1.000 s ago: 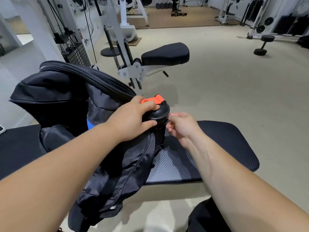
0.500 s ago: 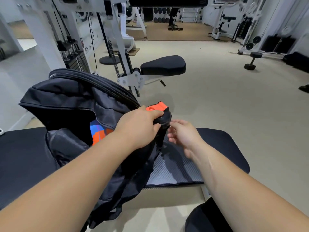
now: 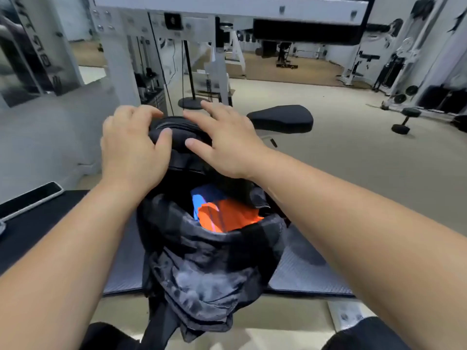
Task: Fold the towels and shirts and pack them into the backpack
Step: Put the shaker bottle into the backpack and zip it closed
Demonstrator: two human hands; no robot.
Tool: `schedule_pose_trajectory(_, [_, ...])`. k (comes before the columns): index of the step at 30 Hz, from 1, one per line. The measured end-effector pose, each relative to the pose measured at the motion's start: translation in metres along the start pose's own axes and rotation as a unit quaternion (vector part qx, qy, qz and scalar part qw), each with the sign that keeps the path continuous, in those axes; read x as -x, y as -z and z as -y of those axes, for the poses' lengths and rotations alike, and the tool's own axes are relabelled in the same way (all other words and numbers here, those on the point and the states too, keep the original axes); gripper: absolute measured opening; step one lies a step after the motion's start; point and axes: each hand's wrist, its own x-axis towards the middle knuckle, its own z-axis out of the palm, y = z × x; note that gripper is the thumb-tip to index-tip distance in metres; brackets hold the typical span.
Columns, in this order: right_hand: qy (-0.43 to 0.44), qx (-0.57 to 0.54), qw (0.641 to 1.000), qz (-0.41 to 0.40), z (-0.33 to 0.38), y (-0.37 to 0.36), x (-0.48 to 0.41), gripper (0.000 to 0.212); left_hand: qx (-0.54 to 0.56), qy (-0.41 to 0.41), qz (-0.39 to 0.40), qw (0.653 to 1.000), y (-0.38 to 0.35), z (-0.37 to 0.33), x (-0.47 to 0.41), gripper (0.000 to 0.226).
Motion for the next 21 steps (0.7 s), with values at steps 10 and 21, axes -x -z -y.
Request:
schedule_pose_trajectory(10, [0.047,0.211,0.971,0.099,0.033,-0.037,-0.037,0.058,0.223,0.213,0.127,0.943,-0.016,0.1,0.043,0.03])
schedule_pose_trajectory(21, [0.156,0.272,0.946,0.083,-0.002,-0.049,0.028,0.065,0.388,0.329,0.236,0.828,-0.042,0.117,0.096,0.036])
